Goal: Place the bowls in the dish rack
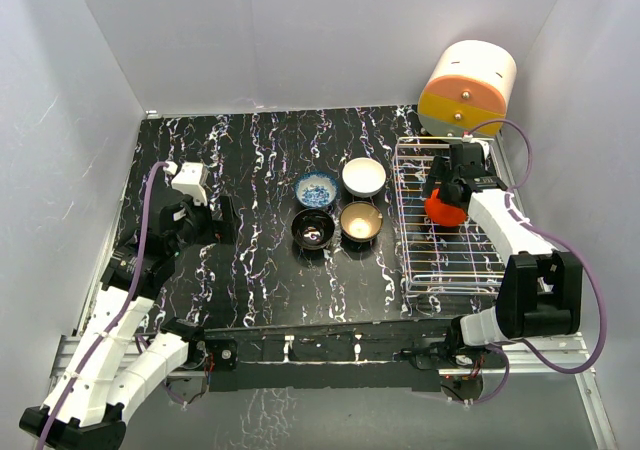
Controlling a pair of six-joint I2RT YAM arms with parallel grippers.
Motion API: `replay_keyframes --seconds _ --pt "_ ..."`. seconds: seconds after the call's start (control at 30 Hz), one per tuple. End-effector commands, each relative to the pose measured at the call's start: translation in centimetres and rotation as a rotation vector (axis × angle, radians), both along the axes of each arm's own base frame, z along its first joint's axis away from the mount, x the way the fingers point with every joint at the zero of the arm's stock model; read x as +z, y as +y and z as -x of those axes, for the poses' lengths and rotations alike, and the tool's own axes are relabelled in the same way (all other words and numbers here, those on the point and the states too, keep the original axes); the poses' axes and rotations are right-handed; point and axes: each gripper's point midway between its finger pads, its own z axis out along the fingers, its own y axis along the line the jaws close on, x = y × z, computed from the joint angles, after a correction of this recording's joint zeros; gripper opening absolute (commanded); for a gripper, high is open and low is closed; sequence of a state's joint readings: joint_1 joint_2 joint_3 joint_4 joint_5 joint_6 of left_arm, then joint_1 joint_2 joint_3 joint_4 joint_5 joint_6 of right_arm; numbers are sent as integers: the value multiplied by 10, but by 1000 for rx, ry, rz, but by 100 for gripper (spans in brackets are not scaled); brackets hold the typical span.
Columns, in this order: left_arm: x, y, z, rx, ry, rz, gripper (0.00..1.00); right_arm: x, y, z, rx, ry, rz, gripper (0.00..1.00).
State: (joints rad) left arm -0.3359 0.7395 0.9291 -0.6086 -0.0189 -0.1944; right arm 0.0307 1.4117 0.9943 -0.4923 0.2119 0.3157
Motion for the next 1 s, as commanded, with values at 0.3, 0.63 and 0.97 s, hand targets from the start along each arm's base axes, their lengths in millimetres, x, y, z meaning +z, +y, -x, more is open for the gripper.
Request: replay_keyframes --seconds 0.3,0.63,0.97 --pt "-2 3 1 6 11 -19 97 15 -13 -24 -51 -103 18 79" --pt "1 2 1 9 4 -10 97 9 -19 -22 -68 -89 34 67" --pt "5 5 3 17 -11 -10 97 8 -21 -25 -64 -85 48 55"
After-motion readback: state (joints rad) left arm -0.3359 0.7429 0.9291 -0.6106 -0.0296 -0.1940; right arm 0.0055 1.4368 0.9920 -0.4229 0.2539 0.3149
